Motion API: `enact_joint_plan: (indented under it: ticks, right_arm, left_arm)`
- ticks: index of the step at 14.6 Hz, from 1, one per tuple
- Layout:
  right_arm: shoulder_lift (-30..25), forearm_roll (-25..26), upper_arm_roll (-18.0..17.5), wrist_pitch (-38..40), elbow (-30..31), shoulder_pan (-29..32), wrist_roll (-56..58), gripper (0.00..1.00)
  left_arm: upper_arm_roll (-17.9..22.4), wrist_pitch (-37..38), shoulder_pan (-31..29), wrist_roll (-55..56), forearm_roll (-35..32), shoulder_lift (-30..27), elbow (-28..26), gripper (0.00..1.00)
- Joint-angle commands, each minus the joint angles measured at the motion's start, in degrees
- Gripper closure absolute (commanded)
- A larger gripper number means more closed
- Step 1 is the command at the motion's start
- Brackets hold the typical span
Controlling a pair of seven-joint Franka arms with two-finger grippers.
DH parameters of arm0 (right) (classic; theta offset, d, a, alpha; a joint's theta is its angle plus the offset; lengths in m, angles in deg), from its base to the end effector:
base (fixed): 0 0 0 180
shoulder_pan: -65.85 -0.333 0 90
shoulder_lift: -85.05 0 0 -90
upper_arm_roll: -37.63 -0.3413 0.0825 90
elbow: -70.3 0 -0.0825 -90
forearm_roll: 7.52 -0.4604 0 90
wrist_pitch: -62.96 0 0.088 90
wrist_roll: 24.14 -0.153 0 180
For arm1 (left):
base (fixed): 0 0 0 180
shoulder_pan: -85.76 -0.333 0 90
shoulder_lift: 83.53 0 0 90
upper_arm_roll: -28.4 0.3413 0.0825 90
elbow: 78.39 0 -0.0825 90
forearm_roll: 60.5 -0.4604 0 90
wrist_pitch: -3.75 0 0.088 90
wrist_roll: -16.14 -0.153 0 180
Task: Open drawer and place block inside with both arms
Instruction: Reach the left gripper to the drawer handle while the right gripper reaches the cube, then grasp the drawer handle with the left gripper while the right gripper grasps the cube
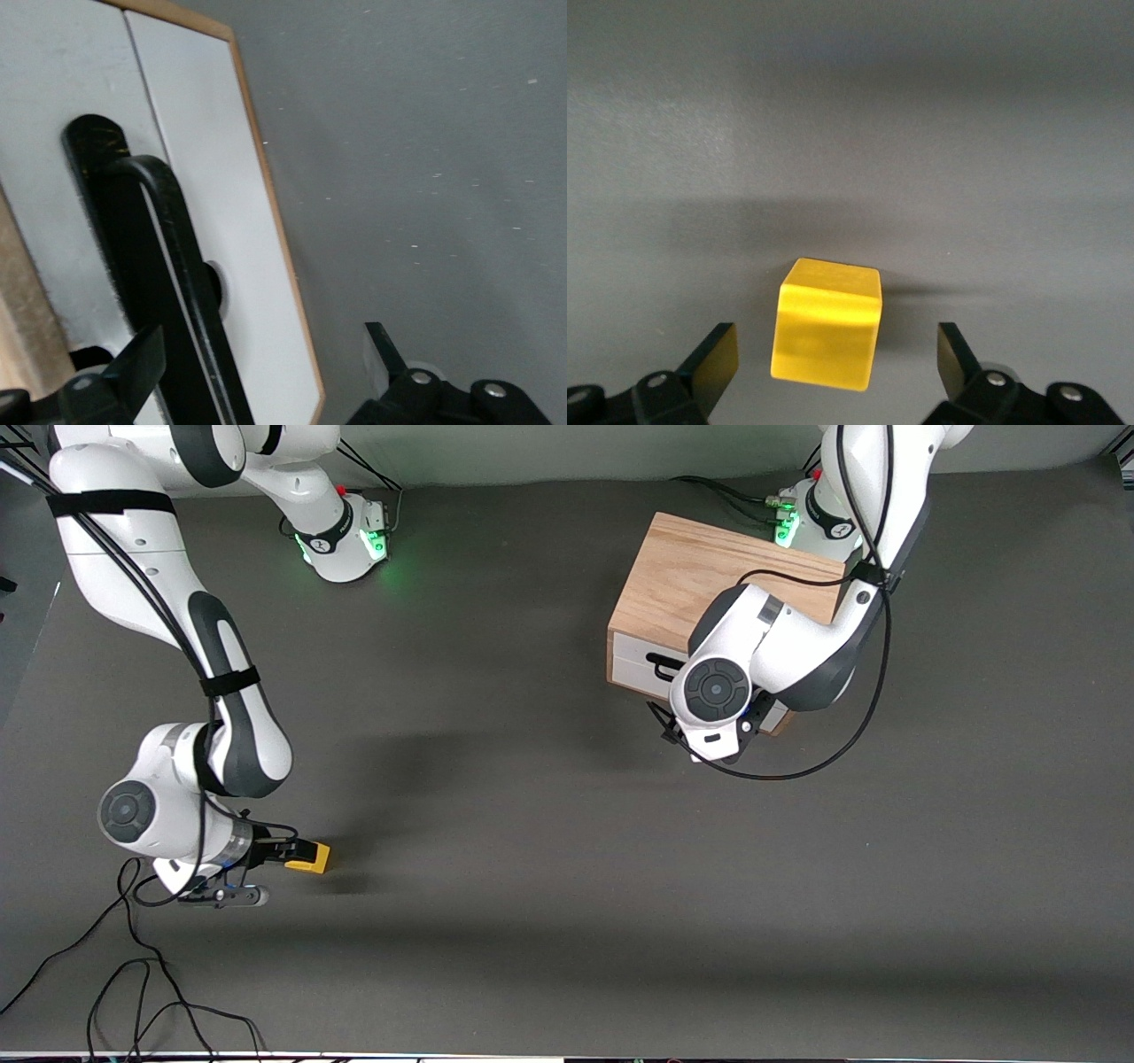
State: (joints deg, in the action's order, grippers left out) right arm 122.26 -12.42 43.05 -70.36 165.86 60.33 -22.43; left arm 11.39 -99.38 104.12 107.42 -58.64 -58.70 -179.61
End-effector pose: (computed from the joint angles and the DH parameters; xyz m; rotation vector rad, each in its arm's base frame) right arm 0.7560 0.0098 0.1525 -3.1361 0.0112 -0.0211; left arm 0.5410 -0.3820 0.2411 -2.4953 -1.3494 0.4477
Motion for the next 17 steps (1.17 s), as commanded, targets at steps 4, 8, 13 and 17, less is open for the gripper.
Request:
enact_joint_plan:
  ticks: [4,8,13,17]
  right_arm:
    - [1.5,-0.9,-0.1,-6.4,2.8,-0.3,-1.2,0.0]
    - [1.9,-1.2,-0.7,-6.6,2.8,-0.2,-1.3,0.06]
    - [1.1,-1.2,-0.9,-6.1,2.5,-0.3,-1.3,0.73]
    - [-1.7,-0.6,-1.4,-1.4,0.8,-0.3,-1.4,0.88]
  left_arm:
    - [0.5,3.5,1.0,0.7,0.3,1.4,-0.7,0.0]
    - [0.5,2.9,0.6,0.5,0.3,2.8,-0.5,0.0]
    - [0.5,0.9,0.8,0.4,-0.4,5.0,2.2,0.0]
    - [0.5,0.5,0.7,0.4,-0.4,6.4,5.1,0.0]
